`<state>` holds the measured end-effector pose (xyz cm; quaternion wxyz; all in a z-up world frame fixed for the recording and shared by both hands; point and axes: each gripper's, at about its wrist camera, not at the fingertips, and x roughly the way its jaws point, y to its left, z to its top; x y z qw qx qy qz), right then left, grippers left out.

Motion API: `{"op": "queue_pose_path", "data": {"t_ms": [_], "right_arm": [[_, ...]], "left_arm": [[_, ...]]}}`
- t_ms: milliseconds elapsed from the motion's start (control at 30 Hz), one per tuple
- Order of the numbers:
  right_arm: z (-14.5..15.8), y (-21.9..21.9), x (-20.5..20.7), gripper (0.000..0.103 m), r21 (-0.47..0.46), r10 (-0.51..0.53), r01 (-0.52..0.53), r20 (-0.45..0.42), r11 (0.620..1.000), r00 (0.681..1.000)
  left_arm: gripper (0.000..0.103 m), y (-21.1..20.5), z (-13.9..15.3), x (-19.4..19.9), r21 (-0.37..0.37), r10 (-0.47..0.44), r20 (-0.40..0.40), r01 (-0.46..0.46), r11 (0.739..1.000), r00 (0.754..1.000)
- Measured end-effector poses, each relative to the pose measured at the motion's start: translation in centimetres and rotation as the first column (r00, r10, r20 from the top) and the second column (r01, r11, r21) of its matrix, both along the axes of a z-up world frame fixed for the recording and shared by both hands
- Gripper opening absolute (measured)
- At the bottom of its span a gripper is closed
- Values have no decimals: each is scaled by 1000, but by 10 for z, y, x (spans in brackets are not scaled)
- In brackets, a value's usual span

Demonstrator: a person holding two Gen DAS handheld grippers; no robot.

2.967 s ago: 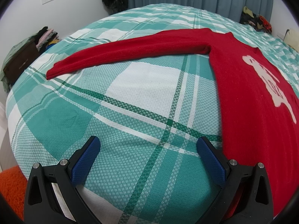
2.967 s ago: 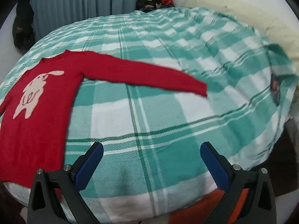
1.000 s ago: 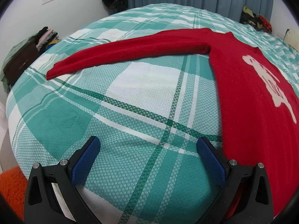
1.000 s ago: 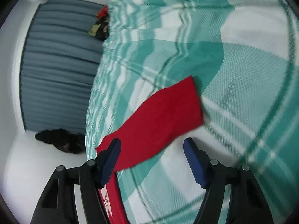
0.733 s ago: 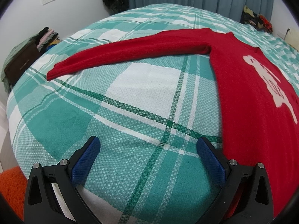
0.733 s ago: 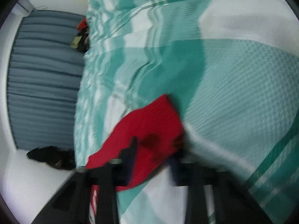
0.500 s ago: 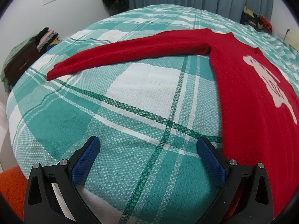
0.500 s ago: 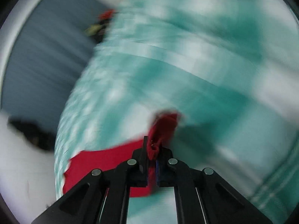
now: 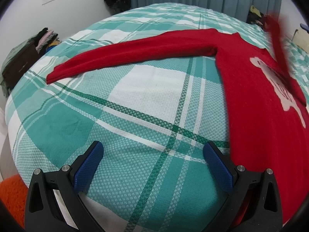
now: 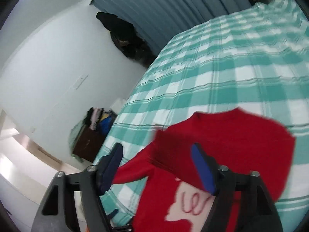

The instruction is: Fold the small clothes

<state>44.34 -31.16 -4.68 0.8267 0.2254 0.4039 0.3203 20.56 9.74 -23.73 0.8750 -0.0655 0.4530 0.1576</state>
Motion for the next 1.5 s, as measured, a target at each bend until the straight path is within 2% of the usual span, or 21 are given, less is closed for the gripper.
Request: {"op": "queue_pose_path", "data": {"t_ms": [100, 200, 267, 367, 433, 467, 500, 533, 600, 667, 733, 833, 1000, 1033, 1100, 1200, 1267, 1300, 1367, 1433, 1500], "right_arm": [[-16, -26, -14, 73, -9, -54, 54, 4, 998, 999], [-47, -78, -22, 74, -135, -163, 158, -27, 978, 986], [-78, -98, -35, 73, -236, -198, 178, -65, 955, 978], [-137, -124, -68, 74, -428, -257, 191, -102, 883, 961], [-186, -143, -104, 72, -563, -318, 180, -156, 807, 935], [-196, -151, -122, 72, -574, -327, 190, -145, 797, 934], [-196, -154, -142, 72, -549, -316, 230, -66, 804, 947], [-195, -153, -155, 73, -558, -314, 250, -19, 792, 949], [-200, -150, -175, 79, -598, -334, 292, 43, 747, 942], [-201, -149, -191, 82, -594, -361, 339, 86, 729, 928], [-203, -149, -201, 83, -579, -396, 382, 108, 721, 912], [-206, -141, -199, 87, -602, -403, 389, 119, 697, 907], [-210, -145, -204, 88, -607, -397, 397, 144, 689, 907], [-210, -145, -204, 88, -607, -396, 398, 146, 688, 907], [-210, -145, -205, 88, -606, -396, 401, 151, 687, 906], [-211, -145, -209, 88, -608, -394, 404, 159, 683, 905], [-211, -144, -210, 88, -611, -394, 407, 164, 679, 904], [-211, -144, -210, 88, -613, -394, 409, 167, 676, 904], [-212, -144, -210, 90, -616, -396, 411, 171, 672, 902], [-212, -144, -210, 90, -619, -397, 414, 174, 668, 901], [-212, -144, -211, 90, -621, -402, 420, 179, 662, 898]], "left_arm": [[102, 0, 0, 0, 0, -5, 1, 5, 1000, 1000], [102, 0, 0, 0, 5, -7, 4, 7, 1000, 1000], [102, -1, 0, 0, 6, -6, 5, 6, 1000, 1000], [102, -2, 0, -2, 11, -7, 12, 7, 1000, 1000], [102, -2, -1, -4, 15, -8, 21, 8, 1000, 1000], [102, -3, -1, -4, 18, -8, 24, 8, 1000, 1000], [102, -3, -1, -4, 21, -9, 27, 8, 1000, 1000], [102, -4, -1, -5, 23, -8, 30, 7, 1000, 1000], [102, -5, -1, -5, 29, -5, 35, 4, 1000, 999], [102, -5, -1, -6, 35, 2, 47, -4, 999, 999], [102, -5, 0, -7, 30, 9, 54, -10, 1000, 999], [102, 1, 3, -6, -14, 1, 44, 0, 1000, 999], [102, 19, 17, -10, -150, 0, 52, 8, 989, 999], [102, 31, 26, -10, -229, 7, 73, 10, 973, 997], [102, 56, 38, -9, -321, 49, 118, -9, 947, 992], [102, 129, 57, -4, -454, 206, 166, -111, 884, 965], [102, 182, 53, 4, -564, 314, 133, -189, 804, 940], [102, 200, 47, 8, -601, 340, 107, -211, 771, 935], [101, 239, 22, 16, -640, 408, 3, -312, 702, 913], [100, 263, 8, 17, -678, 450, -17, -341, 651, 893], [99, 271, 8, 21, -691, 470, -4, -343, 636, 882]]}}
